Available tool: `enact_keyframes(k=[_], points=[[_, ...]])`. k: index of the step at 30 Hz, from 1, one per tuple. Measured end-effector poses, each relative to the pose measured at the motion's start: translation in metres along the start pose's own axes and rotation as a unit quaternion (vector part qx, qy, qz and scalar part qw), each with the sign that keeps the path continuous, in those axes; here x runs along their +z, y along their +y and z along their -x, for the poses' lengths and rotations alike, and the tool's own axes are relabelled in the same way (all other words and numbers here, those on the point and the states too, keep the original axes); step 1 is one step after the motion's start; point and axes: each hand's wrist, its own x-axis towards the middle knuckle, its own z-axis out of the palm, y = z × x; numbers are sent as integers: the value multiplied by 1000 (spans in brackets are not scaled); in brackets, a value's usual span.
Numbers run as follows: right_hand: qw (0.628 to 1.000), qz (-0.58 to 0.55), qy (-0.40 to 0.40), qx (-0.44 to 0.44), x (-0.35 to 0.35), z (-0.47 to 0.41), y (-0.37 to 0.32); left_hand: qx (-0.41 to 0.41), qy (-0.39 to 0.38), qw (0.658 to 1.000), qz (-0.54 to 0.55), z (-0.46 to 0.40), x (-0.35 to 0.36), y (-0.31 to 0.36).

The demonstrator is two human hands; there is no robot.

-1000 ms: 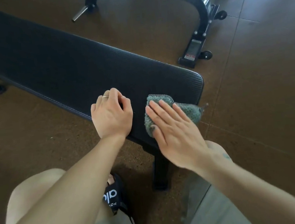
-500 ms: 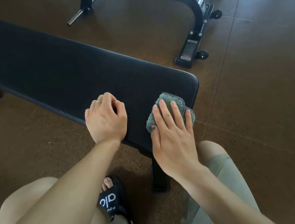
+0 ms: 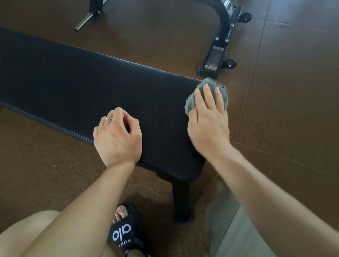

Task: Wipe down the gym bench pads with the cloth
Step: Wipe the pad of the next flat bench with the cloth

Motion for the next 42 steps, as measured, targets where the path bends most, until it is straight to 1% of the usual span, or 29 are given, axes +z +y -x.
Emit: enact_keyframes(k=[4, 6, 8, 10, 13, 15, 17, 20, 22, 24, 26, 29, 32, 34, 36, 38, 40, 42], points=[[999, -43, 13, -22, 12, 87, -20, -2, 2, 1000, 3, 0, 0, 0], [997, -67, 9, -33, 13, 98, -20, -4, 3, 1000, 7, 0, 0, 0], [996, -84, 14, -42, 11, 74, -9, -6, 1, 1000, 11, 0, 0, 1], [996, -72, 32, -41, 8, 33, 4, -6, 2, 1000, 13, 1, 0, 1], [997, -76, 25, 8, -6, -23, 12, 4, 2, 1000, 16, 2, -1, 0], [995, -96, 12, 25, -11, -31, 10, 3, 0, 1000, 21, 1, -1, -1], [988, -149, 29, 38, -7, -11, 3, 1, 1, 1000, 22, 1, -1, -2], [970, -223, 77, 55, 11, 66, -18, 2, 5, 1000, 20, 1, -1, -2], [969, -229, 83, 52, 21, 113, -31, -1, 5, 1000, 18, 1, 0, -2], [972, -213, 85, 46, 27, 131, -36, -6, 5, 1000, 13, 1, 0, -1], [972, -220, 76, 38, 23, 117, -31, -8, 3, 1000, 16, 1, 0, -1], [969, -240, 55, 35, 6, 54, -10, -7, 3, 1000, 19, 2, 0, -1], [967, -244, 30, 71, -10, -13, 7, -5, 7, 1000, 21, 2, 0, -1], [962, -258, 43, 84, -12, -24, 8, -5, 8, 1000, 26, 2, 0, -1], [952, -288, 59, 86, -7, -3, 1, -6, 9, 1000, 25, 2, -1, -1], [947, -303, 62, 90, 2, 38, -9, -6, 11, 1000, 22, 2, -1, -1], [956, -276, 48, 84, 9, 82, -18, -9, 10, 1000, 24, 2, -1, 1], [972, -224, 30, 59, 11, 102, -19, -13, 8, 1000, 22, 1, -1, 1]])
